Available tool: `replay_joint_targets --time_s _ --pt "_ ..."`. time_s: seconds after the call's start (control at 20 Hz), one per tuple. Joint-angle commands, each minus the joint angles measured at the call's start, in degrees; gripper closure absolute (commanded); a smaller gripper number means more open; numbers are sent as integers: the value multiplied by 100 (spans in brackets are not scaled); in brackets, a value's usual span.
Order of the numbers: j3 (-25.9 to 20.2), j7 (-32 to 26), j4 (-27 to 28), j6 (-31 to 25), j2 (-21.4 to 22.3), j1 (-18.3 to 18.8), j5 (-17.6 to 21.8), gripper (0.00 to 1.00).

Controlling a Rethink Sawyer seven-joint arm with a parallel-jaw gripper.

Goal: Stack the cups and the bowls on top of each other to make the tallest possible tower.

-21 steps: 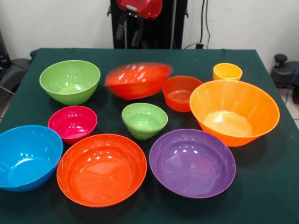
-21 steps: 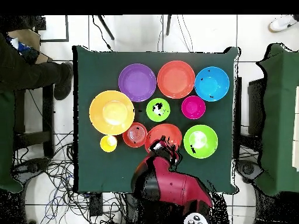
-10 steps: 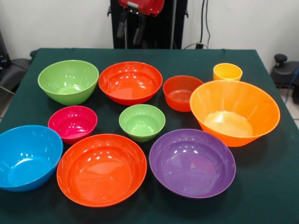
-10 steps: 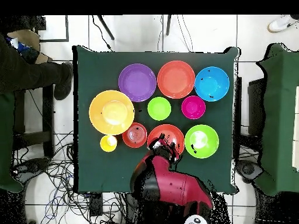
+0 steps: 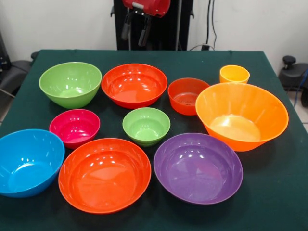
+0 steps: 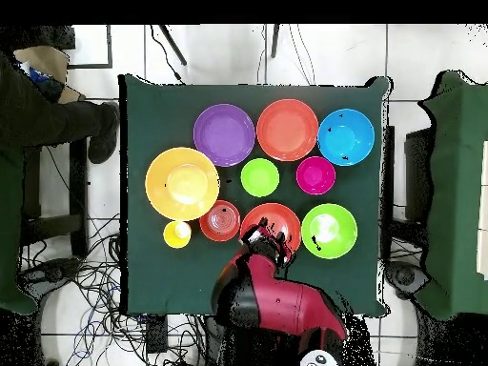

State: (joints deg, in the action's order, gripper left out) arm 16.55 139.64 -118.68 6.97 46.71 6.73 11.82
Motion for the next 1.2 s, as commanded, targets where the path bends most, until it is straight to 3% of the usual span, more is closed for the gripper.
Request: replay_joint_targets --time_s 0.05,0.3,0.5,0.85,1.2 --pt "-311 -105 -90 -978 -199 -39 315 0" --pt "34 -193 388 -1225 -419 -273 214 0" --pt "50 -377 937 -2009 -325 -293 97 0" --pt "-580 -738 1622 -3130 -182 448 70 0" --pt "-676 -422 1822 -3653 -60 355 49 0"
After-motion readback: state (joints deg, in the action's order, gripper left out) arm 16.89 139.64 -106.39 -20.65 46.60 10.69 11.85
